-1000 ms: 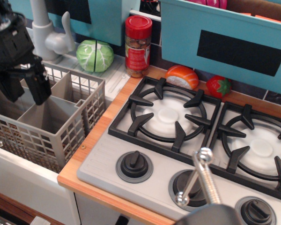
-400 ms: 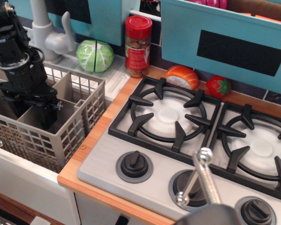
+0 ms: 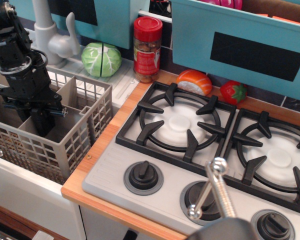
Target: Move drying rack out of sink
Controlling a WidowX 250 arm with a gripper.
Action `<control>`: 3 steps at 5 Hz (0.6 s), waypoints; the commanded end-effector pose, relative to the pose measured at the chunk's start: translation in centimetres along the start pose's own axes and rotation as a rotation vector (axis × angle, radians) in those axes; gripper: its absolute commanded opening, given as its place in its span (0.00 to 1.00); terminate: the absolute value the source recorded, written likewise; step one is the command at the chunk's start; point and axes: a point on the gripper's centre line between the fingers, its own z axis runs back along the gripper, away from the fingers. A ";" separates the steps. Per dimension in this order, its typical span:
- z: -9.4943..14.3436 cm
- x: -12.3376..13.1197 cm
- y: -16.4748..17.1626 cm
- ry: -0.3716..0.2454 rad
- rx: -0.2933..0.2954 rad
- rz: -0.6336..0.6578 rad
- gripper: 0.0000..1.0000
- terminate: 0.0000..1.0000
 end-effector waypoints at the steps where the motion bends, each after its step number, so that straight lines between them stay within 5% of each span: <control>1: 2.7 1.6 0.3 -0.086 0.012 -0.003 0.00 0.00; 3: 9.1 2.5 -1.0 -0.155 -0.056 -0.040 0.00 0.00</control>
